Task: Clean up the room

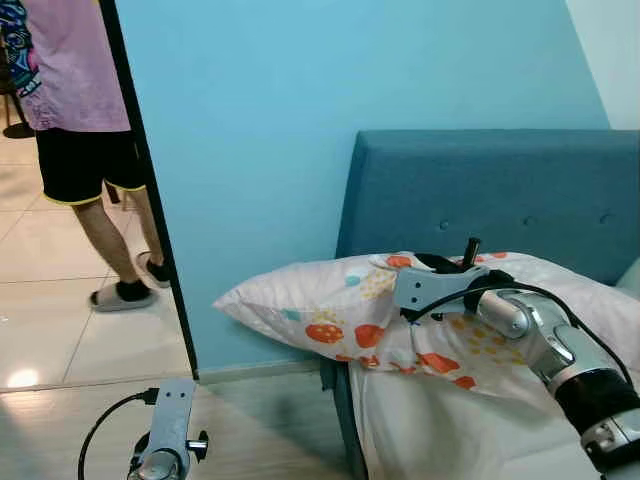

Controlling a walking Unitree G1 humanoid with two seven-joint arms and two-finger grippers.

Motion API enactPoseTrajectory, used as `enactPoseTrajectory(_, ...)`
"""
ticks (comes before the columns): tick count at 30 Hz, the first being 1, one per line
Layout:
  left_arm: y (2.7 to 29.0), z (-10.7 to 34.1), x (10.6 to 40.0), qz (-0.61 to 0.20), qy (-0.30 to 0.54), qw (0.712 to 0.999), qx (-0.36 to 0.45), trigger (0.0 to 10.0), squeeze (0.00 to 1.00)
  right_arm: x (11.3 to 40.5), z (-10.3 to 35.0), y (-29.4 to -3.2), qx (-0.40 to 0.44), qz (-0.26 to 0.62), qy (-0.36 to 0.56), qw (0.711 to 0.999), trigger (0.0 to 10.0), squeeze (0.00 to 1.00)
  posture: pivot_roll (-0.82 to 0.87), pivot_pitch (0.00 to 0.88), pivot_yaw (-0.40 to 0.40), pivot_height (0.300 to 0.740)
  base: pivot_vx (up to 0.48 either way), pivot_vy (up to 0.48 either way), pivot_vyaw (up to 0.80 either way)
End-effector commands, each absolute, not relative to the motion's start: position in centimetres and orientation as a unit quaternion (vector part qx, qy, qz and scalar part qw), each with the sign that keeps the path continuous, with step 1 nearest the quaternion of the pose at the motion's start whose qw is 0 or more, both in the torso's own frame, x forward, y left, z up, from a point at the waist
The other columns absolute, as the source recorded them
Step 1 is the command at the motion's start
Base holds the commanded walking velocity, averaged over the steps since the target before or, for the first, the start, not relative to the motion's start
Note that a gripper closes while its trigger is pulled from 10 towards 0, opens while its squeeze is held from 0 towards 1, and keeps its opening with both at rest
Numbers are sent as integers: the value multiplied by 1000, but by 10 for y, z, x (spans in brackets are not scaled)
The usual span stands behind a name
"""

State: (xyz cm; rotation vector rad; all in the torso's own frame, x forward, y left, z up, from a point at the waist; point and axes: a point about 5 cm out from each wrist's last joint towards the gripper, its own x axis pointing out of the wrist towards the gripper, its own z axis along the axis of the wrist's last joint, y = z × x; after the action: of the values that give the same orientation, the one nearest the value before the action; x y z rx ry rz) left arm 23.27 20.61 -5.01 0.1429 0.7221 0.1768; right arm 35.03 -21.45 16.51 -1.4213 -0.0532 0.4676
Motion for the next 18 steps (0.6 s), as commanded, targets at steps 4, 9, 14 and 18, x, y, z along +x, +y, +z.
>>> enactPoseTrajectory(4,213,-55,223,94,359,926,66,10000,0,370,192,-276,-782,55,-9,620,10000,0,-1,10,-79,740,0,0,0)
enactPoseTrajectory(9,219,-58,215,98,362,925,70,10000,0,368,201,-303,-833,7,10,553,10000,0,21,44,-77,740,0,0,0)
enactPoseTrajectory(14,224,-59,210,100,362,924,73,10000,0,366,208,-315,-855,-14,15,518,10000,659,33,63,-79,740,0,0,0)
enactPoseTrajectory(18,230,-57,209,105,359,924,77,10000,0,370,232,-321,-868,-57,-5,493,10000,1000,47,82,-78,740,0,0,0)
